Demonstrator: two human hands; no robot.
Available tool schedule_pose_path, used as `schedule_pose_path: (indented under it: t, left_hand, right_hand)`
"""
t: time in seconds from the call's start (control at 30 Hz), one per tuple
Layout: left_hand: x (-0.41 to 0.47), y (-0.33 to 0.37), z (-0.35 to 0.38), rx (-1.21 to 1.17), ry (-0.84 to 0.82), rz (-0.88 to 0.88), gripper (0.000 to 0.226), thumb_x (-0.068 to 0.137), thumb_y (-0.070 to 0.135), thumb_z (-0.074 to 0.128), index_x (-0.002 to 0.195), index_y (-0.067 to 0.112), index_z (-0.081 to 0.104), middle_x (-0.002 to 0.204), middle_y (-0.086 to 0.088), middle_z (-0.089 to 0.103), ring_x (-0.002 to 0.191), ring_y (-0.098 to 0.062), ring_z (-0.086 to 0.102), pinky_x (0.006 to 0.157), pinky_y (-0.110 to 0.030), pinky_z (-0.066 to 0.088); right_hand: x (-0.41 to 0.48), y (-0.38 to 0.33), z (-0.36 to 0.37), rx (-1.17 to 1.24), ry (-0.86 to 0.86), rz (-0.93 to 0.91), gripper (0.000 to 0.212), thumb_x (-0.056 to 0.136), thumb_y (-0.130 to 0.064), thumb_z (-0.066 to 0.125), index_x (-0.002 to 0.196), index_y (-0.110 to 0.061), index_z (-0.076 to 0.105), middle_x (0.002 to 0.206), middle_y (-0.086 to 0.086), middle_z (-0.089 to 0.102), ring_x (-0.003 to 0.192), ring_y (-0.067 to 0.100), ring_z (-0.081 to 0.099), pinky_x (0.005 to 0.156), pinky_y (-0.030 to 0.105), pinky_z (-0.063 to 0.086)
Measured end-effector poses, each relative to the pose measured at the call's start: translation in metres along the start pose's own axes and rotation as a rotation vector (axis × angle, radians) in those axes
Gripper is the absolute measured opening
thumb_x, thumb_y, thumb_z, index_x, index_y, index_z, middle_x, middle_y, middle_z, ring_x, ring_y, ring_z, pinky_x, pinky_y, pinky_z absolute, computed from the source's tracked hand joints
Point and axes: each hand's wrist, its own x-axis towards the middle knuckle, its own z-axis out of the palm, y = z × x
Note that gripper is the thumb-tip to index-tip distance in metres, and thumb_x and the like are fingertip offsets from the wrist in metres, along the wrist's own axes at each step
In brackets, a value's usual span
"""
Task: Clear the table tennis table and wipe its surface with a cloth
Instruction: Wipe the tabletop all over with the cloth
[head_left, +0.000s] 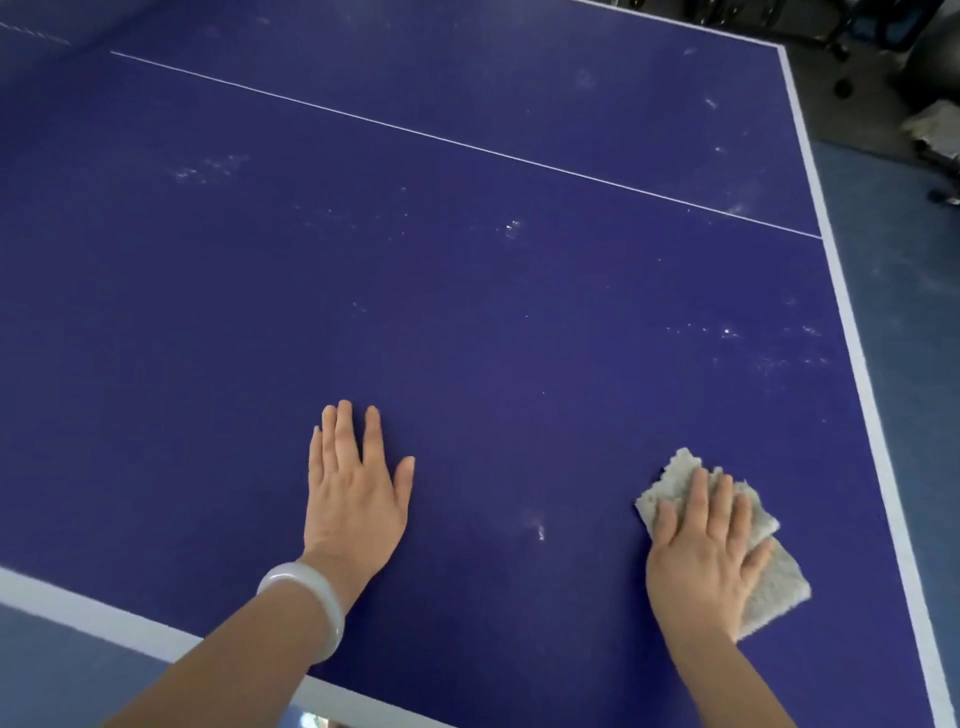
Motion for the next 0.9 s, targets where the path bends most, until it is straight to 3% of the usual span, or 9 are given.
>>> schedule_pose_path:
  t: [0.07,0.17,0.3,0.43,0.53,0.67,0.73,0.8,0.9]
  left_hand:
    - [0.000,-0.005,0.004,0.027,0.001,-0.010,0.074,0.096,0.051,0.005,0.156,0.008,0.004,0.162,-0.020,-0.005,0.151,-0.031,-0.009,0.123,-0.043,-0.005]
    - [0.001,-0.004,0.008,0.011,0.022,-0.003,0.072,0.098,0.051,0.003,0.156,0.009,0.008,0.163,-0.019,0.000,0.151,-0.030,-0.007,0.123,-0.043,-0.003]
    - [0.003,-0.005,0.007,0.027,0.038,-0.009,0.075,0.096,0.052,0.001,0.155,0.008,0.015,0.162,-0.019,0.007,0.151,-0.030,-0.001,0.123,-0.043,0.000]
    - [0.004,-0.006,0.010,0.040,0.041,-0.004,0.070,0.100,0.049,0.003,0.155,0.008,0.016,0.162,-0.020,0.009,0.151,-0.031,0.001,0.123,-0.044,0.000]
    - [0.004,-0.008,0.011,0.038,0.046,-0.005,0.066,0.102,0.046,0.008,0.155,0.007,0.017,0.161,-0.021,0.011,0.151,-0.032,0.003,0.123,-0.045,0.001]
    - [0.004,-0.008,0.012,0.029,0.047,0.001,0.066,0.102,0.046,0.008,0.155,0.007,0.017,0.162,-0.020,0.010,0.151,-0.032,0.002,0.123,-0.045,0.001]
    - [0.004,-0.008,0.010,0.028,0.042,-0.001,0.070,0.098,0.048,0.009,0.155,0.007,0.018,0.161,-0.021,0.010,0.151,-0.032,0.003,0.123,-0.045,0.001]
    - [0.003,-0.008,0.010,0.030,0.039,-0.003,0.071,0.098,0.048,0.008,0.155,0.007,0.017,0.161,-0.021,0.011,0.151,-0.033,0.003,0.123,-0.045,0.002]
    - [0.003,-0.007,0.010,0.030,0.032,-0.010,0.070,0.098,0.047,0.010,0.155,0.007,0.017,0.161,-0.021,0.010,0.151,-0.033,0.003,0.123,-0.046,0.002]
  right_hand:
    - [-0.033,-0.028,0.009,-0.018,0.033,-0.107,0.058,0.101,-0.049,-0.001,0.154,-0.027,-0.006,0.166,-0.001,-0.002,0.153,0.020,-0.006,0.122,0.054,0.002]
    - [-0.058,-0.087,0.023,-0.042,-0.019,-0.429,0.061,0.101,-0.046,0.010,0.157,-0.020,0.013,0.165,0.002,0.010,0.153,0.023,0.005,0.122,0.055,0.009]
    - [0.009,-0.143,0.024,-0.122,-0.071,-0.694,0.061,0.101,-0.047,0.000,0.158,-0.027,-0.002,0.166,-0.006,-0.006,0.152,0.017,-0.011,0.123,0.050,-0.005]
    - [0.101,-0.146,0.007,-0.064,-0.138,-0.460,0.058,0.105,-0.045,0.015,0.158,-0.030,-0.001,0.166,-0.008,-0.008,0.151,0.015,-0.015,0.121,0.050,-0.010]
    - [0.091,-0.142,0.008,-0.023,-0.108,-0.379,0.058,0.104,-0.043,0.015,0.158,-0.028,0.001,0.166,-0.006,-0.006,0.151,0.018,-0.013,0.121,0.051,-0.010]
    - [0.003,-0.119,0.022,-0.113,-0.079,-0.893,0.058,0.103,-0.043,0.012,0.159,-0.028,0.008,0.166,-0.007,0.002,0.153,0.017,-0.006,0.123,0.051,0.001]
    - [-0.006,-0.086,0.016,-0.173,-0.105,-1.023,0.057,0.104,-0.043,0.017,0.158,-0.028,0.011,0.166,-0.007,0.007,0.153,0.017,-0.001,0.122,0.050,0.006]
    - [0.016,-0.050,0.009,-0.196,-0.070,-0.824,0.057,0.103,-0.043,0.015,0.158,-0.029,0.011,0.166,-0.007,0.009,0.153,0.016,0.000,0.121,0.052,0.010]
    - [0.037,-0.036,-0.001,-0.066,-0.032,-0.217,0.058,0.103,-0.043,0.015,0.158,-0.027,0.006,0.166,-0.004,0.002,0.153,0.019,-0.004,0.121,0.055,0.005]
